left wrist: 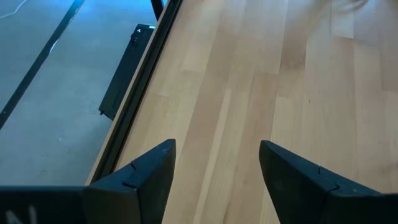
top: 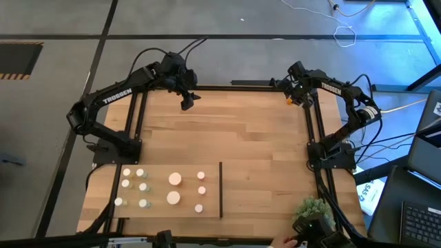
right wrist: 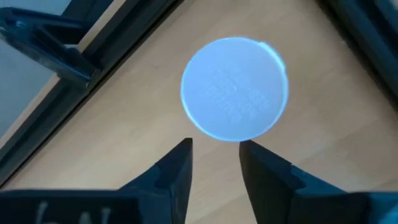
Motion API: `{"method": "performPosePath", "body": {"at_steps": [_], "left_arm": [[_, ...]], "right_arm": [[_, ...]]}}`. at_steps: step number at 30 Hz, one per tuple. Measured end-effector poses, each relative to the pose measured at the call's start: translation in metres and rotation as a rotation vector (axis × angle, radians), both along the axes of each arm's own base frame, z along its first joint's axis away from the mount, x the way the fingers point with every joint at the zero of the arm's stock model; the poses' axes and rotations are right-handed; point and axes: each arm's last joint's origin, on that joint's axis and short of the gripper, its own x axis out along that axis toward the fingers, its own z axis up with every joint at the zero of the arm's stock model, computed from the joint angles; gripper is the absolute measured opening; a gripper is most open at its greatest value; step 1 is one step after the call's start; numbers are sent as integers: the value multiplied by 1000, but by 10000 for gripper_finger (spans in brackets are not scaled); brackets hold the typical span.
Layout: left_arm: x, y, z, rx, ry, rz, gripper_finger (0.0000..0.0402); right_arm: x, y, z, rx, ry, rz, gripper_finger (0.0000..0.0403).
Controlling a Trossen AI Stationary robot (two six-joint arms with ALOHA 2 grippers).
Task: Pick and place medicine bottles onto shelf by color
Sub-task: Put the orange pill bottle on the shelf aligned with the other orange pill bottle
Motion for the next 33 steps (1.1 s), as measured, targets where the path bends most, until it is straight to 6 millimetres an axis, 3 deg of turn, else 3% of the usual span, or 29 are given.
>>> {"method": "performPosePath", "body": {"at_steps": [4,16,33], "left_arm": [[0,0,0,0,0,0,225],[0,0,0,0,0,0,225],[0,0,0,0,0,0,225]], "right_arm": [[0,0,0,4,-6,2,161],[-4,1,0,-25,106,-101,306],[-3,-7,-7,-81,140,-221,318]]}}
